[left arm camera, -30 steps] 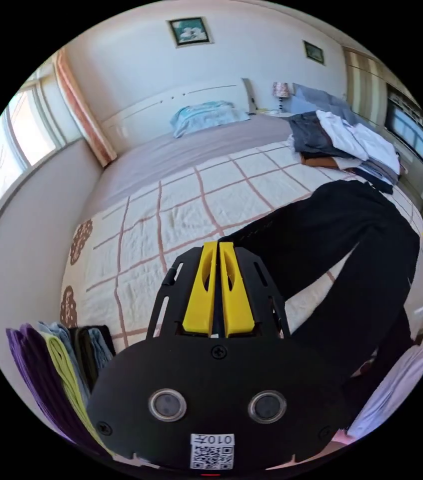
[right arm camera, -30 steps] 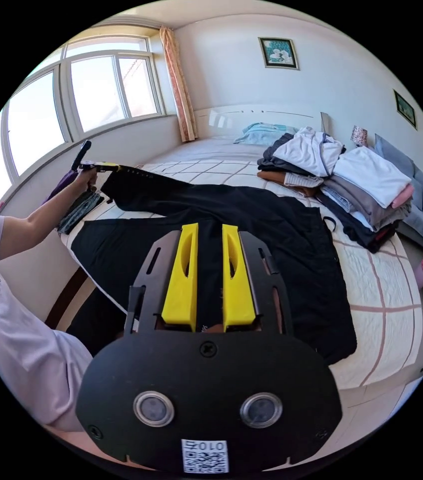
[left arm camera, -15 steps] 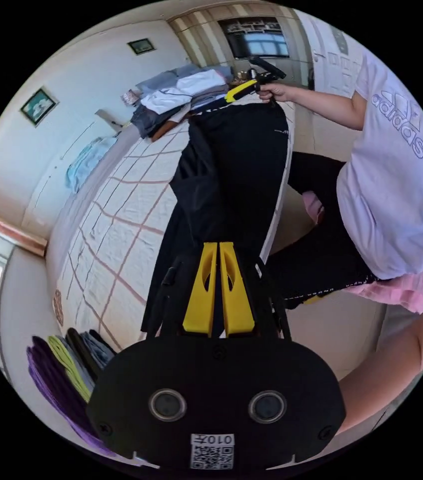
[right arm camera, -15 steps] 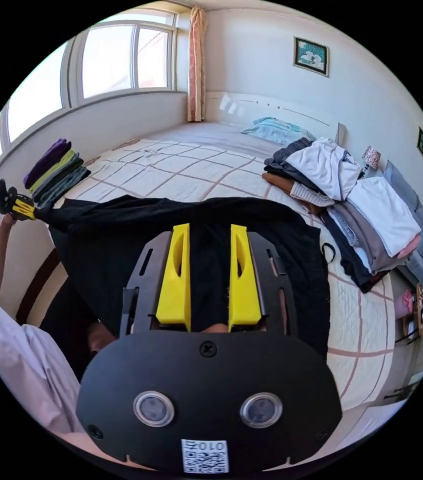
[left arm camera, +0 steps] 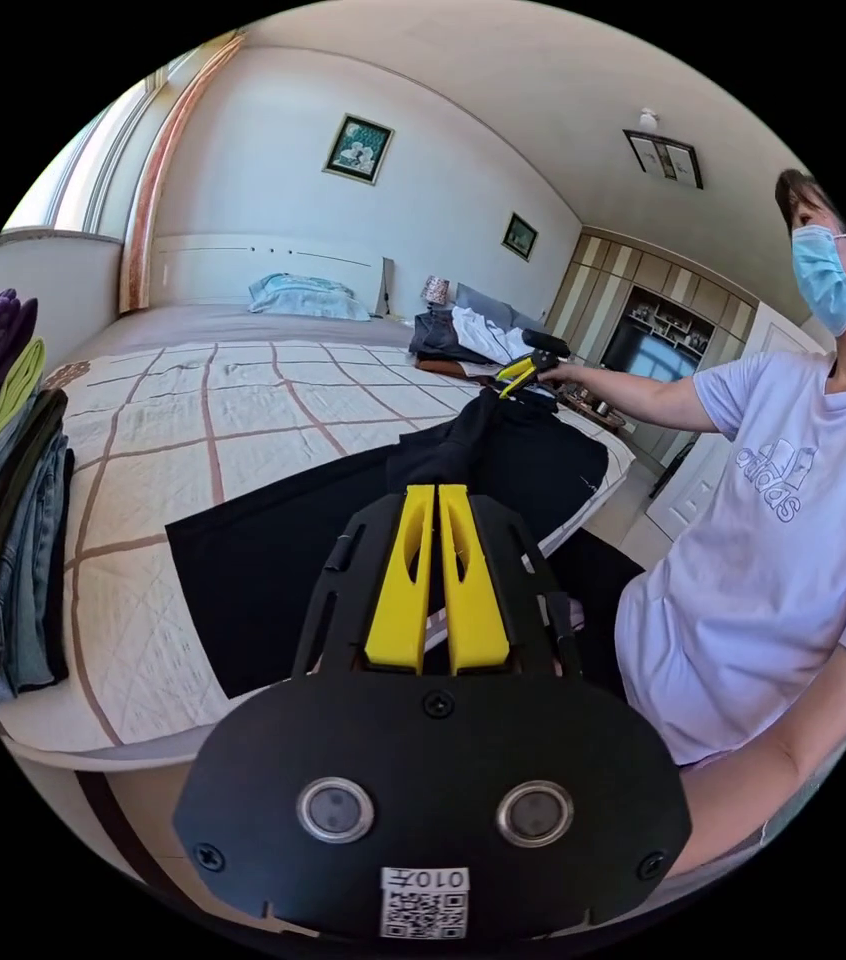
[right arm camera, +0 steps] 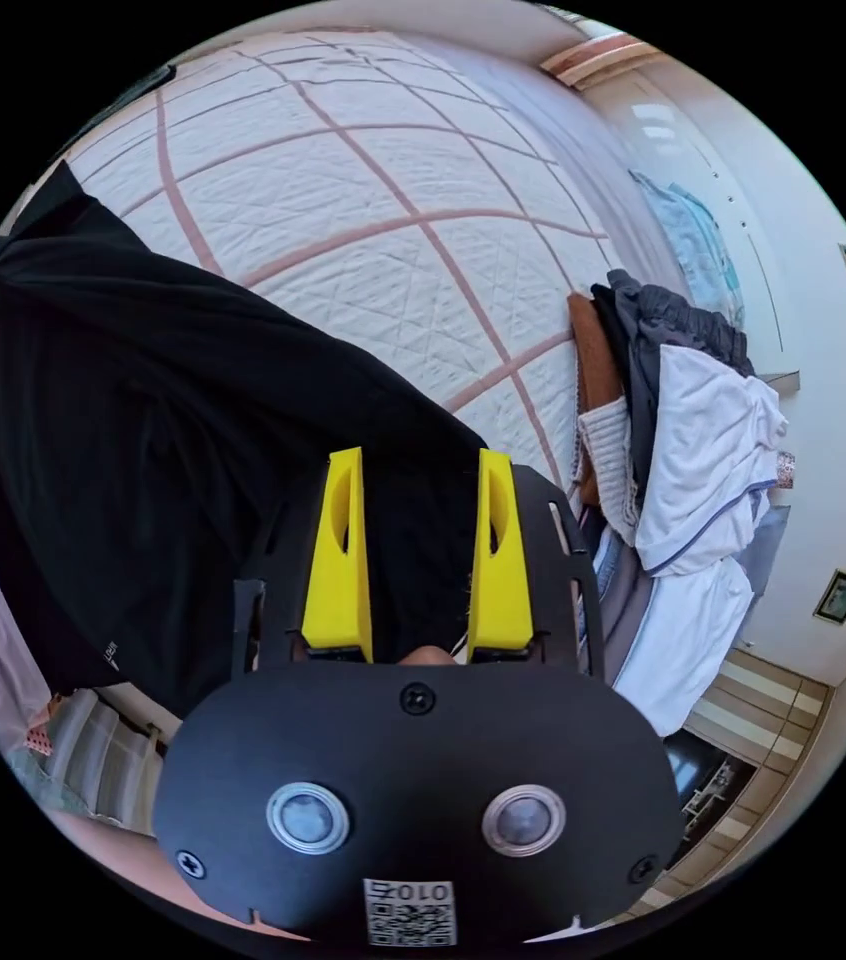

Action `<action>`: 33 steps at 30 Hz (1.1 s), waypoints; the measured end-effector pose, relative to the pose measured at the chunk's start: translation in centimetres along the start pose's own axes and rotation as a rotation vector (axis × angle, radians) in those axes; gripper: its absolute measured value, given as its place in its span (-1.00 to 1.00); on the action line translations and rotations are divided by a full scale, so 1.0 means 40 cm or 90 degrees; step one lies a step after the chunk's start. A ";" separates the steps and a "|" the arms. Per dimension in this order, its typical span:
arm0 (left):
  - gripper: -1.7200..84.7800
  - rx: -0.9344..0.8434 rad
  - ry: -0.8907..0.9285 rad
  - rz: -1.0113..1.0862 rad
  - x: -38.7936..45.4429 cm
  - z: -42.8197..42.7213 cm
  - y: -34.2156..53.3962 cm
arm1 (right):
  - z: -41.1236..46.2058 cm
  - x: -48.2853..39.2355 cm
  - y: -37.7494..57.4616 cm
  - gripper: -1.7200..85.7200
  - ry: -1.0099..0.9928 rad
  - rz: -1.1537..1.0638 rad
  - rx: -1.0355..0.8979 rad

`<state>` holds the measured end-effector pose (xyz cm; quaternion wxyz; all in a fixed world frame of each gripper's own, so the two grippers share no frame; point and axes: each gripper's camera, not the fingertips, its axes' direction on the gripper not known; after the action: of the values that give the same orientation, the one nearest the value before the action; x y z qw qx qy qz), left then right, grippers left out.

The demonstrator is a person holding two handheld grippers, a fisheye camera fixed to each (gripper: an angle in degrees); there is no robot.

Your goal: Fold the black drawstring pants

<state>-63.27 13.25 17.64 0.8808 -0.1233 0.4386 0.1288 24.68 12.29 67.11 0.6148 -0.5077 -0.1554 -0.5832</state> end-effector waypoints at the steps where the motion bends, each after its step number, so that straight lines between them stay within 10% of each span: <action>1: -0.96 0.004 -0.007 -0.003 -0.003 -0.006 -0.002 | 0.000 0.016 -0.008 -0.60 -0.007 0.000 -0.001; 18: -0.96 -0.008 -0.049 -0.060 -0.104 -0.052 -0.068 | 0.128 0.241 0.102 -0.85 -0.260 0.067 0.052; 33: -0.96 0.068 -0.121 -0.163 -0.304 -0.038 -0.420 | -0.162 0.087 0.802 -0.91 -0.055 0.225 0.431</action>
<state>-65.86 -4.43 28.27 0.9328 -0.1186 0.3402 0.0027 51.08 -1.17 52.80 0.8315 -0.3190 -0.2747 -0.3623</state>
